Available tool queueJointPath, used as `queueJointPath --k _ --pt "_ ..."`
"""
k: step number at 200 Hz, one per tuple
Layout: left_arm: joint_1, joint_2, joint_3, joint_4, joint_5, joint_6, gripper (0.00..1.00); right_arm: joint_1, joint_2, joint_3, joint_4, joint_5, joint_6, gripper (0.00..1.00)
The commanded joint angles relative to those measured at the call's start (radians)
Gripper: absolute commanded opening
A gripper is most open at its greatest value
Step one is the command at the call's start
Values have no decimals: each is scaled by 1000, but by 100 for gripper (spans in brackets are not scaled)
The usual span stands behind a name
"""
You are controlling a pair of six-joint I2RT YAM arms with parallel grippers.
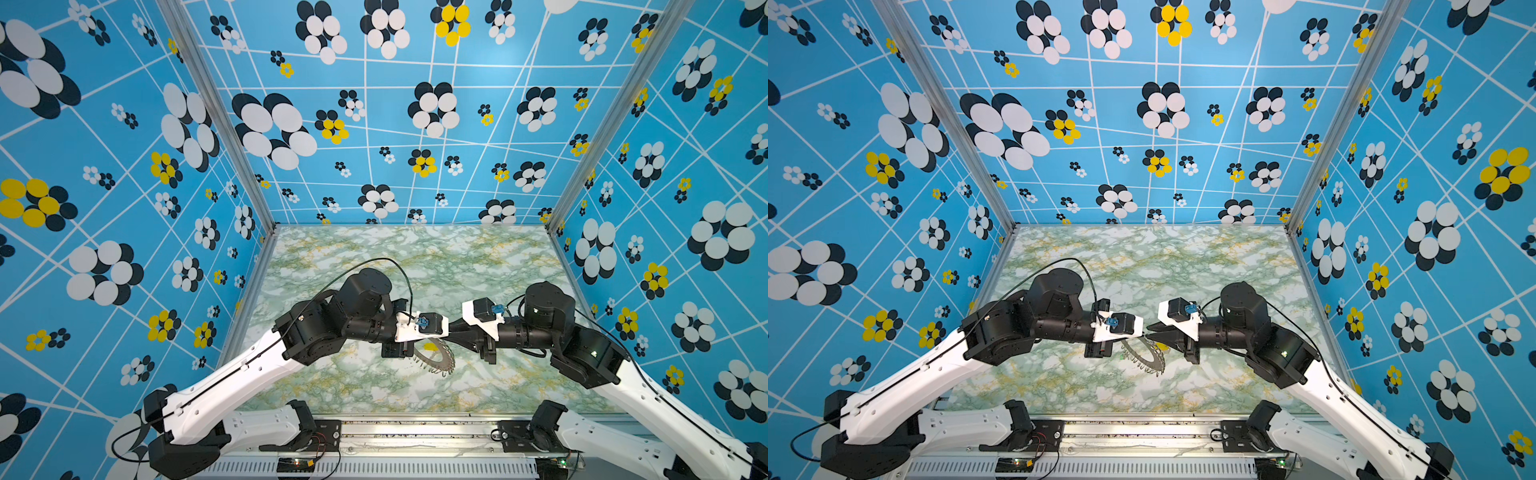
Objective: Put the keys on the keyring
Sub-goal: 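Hold the ring plate upright between both grippers above the table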
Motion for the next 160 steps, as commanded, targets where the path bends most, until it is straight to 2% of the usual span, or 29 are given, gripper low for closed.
queueJointPath --k 1,58,117,133,160 --pt "-10 -3 39 25 8 7 0 3 9 -8 30 -17 24 17" --pt "-15 -6 39 26 9 6 0 4 12 -8 31 -11 33 14" --pt "-21 -8 45 35 7 5 0 19 38 -2 13 9 35 6" --pt "-22 -9 49 36 7 6 0 24 43 -2 13 20 35 0" --pt "-24 -9 51 37 4 6 0 29 47 -3 25 38 49 0"
